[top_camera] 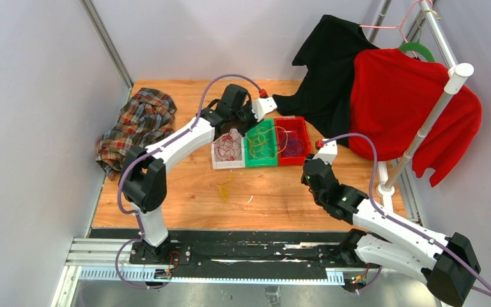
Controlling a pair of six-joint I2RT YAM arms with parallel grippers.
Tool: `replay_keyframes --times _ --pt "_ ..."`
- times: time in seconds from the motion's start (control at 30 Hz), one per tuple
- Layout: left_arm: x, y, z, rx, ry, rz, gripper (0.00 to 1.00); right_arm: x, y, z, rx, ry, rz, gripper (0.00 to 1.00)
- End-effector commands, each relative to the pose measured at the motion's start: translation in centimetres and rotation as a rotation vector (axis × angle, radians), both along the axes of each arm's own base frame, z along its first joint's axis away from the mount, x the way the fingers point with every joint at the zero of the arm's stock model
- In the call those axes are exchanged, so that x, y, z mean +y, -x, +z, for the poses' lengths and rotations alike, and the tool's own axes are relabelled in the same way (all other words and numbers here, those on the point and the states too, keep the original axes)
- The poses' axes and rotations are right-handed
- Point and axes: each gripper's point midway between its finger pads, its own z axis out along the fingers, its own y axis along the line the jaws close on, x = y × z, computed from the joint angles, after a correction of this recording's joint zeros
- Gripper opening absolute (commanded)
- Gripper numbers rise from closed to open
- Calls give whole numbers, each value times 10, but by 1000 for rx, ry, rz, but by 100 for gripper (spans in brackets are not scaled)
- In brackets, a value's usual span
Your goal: Untangle the cables
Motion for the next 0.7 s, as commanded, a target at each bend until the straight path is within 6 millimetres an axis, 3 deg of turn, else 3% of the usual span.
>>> replay_keyframes --times 0.0,0.17,0.27,0.53,0.67 --pt "0 1 -22 39 -24 15 0 -15 -1 -6 8 19 -49 21" --pt "3 4 -47 72 -76 19 1 -18 -1 -6 10 23 -57 21" --pt "0 5 -51 87 -64 17 8 -18 -1 -8 15 23 -61 21" --pt "-18 4 -56 105 -33 9 11 -15 -3 -1 14 12 -56 19" --pt "-17 5 -45 117 -49 -1 36 -14 -2 3 16 13 -43 19"
